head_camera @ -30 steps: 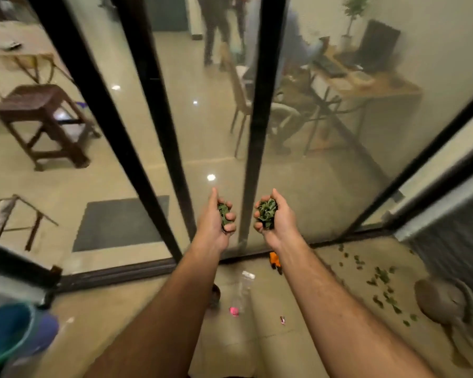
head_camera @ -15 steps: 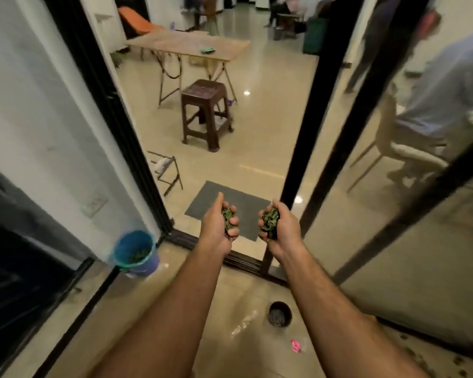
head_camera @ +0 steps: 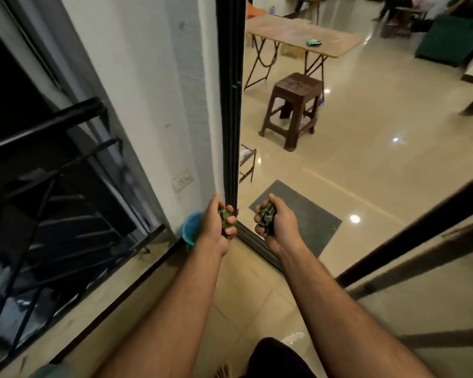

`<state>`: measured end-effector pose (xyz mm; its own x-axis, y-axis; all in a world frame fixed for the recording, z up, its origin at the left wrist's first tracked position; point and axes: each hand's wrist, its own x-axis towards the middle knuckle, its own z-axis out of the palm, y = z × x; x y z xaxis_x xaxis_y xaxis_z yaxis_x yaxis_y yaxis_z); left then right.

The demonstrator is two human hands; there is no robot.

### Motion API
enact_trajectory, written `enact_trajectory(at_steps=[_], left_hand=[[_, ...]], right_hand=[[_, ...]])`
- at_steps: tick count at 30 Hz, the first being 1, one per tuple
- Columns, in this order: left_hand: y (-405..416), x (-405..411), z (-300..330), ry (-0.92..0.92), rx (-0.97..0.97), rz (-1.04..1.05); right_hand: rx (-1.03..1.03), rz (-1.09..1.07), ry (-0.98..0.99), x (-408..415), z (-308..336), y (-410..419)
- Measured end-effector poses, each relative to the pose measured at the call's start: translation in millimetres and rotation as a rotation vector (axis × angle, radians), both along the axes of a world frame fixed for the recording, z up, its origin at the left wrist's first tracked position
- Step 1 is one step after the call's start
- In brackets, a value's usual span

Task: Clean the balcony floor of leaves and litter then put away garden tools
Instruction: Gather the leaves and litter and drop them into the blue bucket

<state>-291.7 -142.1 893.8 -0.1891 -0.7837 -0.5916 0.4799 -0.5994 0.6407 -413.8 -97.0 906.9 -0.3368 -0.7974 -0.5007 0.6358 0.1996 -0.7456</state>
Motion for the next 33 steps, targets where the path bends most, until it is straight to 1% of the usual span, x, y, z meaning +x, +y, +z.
enact_trajectory(at_steps=[6,10,14,20,24,28,33], left_hand=[[-62,26,-9,-0.006,0.026,0.106],[-122,37,-9,-0.06,0.004,0.131],[-171,47,-14,-0.096,0.008,0.163],[-225,60,-40,-0.138,0.108,0.14],[-267,71,-60,-0.214,0.142,0.043],[-308,85,-81,-0.339,0.16,-0.177],[-346,104,-118,-0.442,0.167,-0.364]], right_hand=[[-0.001,0.137,0.001,24,-16,-80],[-0.005,0.215,0.014,32,-19,-145],[0.031,0.235,0.012,40,-24,-199],[0.115,0.259,-0.022,52,-52,-253],[0.155,0.182,-0.042,63,-72,-287],[0.221,0.054,-0.03,85,-87,-320],[0.297,-0.141,-0.052,111,-117,-346]])
